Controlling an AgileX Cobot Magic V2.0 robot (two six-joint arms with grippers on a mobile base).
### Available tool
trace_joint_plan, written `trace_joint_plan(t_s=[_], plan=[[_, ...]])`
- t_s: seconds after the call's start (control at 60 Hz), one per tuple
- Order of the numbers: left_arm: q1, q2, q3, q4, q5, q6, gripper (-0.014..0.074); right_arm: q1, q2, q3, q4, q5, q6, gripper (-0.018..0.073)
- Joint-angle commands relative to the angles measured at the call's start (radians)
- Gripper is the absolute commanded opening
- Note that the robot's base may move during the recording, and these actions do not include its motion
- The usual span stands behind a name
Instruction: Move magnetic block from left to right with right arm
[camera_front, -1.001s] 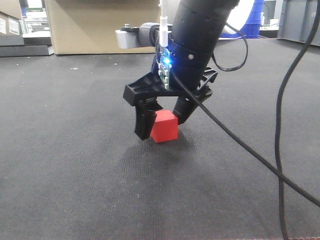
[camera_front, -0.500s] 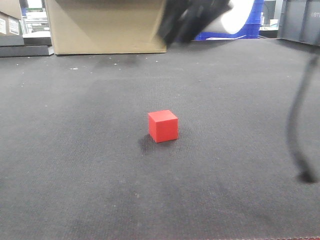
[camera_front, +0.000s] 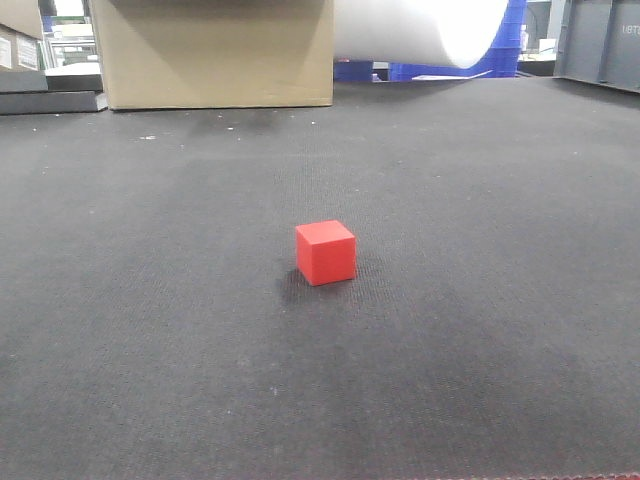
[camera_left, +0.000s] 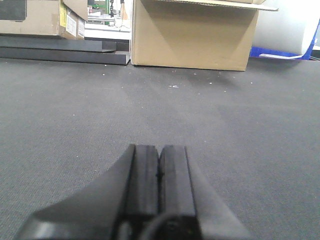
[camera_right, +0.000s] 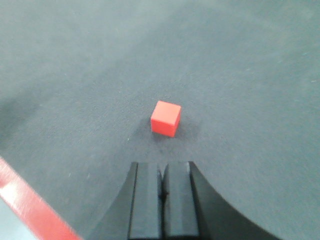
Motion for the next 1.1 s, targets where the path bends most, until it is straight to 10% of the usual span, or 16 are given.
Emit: trace_joint_plan(t_s=[0.0,0.35,1.084], plan=[[0.002,-0.011,0.008,0.000,-0.094,-0.007,-0.0116,-0.005,-0.148,0.051,0.014,-0.103,-0.004,0.0069],[0.002,-0.011,0.008,0.000,-0.094,-0.007,-0.0116,-0.005,-0.525,0.158,0.014,-0.079,-0.004,0.0069],[0.002,-0.011,0.008,0.000,-0.094,-0.007,-0.0116,-0.095,-0.545,0.213,-0.006,-0.160,-0.004,0.0069]])
